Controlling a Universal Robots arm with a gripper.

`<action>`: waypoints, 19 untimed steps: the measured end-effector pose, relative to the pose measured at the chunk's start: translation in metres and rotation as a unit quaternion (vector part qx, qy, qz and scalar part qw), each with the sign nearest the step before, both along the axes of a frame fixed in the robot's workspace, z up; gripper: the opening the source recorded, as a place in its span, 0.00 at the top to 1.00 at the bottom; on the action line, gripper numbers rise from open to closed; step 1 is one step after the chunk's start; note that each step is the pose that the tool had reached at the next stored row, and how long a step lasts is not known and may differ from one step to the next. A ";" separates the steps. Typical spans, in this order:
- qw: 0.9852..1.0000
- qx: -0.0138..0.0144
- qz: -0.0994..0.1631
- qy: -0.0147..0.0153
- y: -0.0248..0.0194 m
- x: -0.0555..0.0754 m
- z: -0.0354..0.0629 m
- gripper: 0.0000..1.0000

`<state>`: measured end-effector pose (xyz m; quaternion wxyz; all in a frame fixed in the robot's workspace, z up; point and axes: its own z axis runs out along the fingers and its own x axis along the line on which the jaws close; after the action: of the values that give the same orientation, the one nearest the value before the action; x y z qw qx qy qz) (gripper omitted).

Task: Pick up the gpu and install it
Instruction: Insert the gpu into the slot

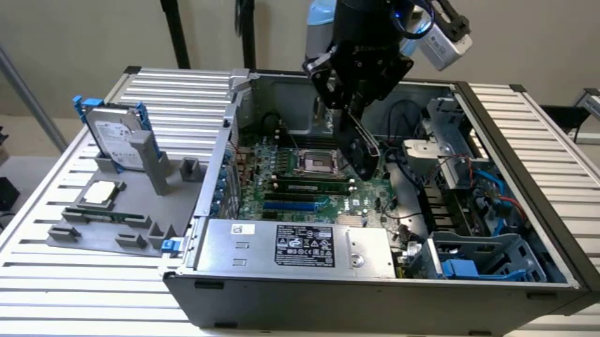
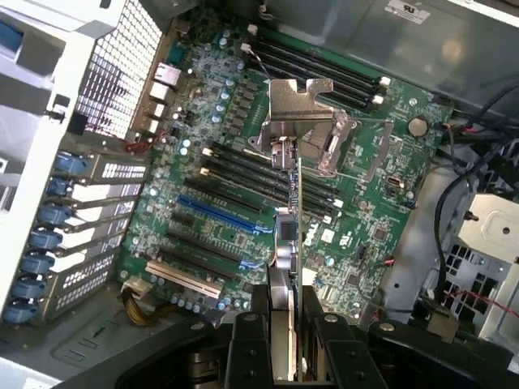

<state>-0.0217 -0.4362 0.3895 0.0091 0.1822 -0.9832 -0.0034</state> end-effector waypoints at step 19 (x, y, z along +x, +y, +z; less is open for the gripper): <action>0.985 0.001 0.172 0.000 0.0000 0.000 -0.0051 0.73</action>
<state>-0.0218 -0.4362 0.3844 0.0095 0.3485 -0.9373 -0.0026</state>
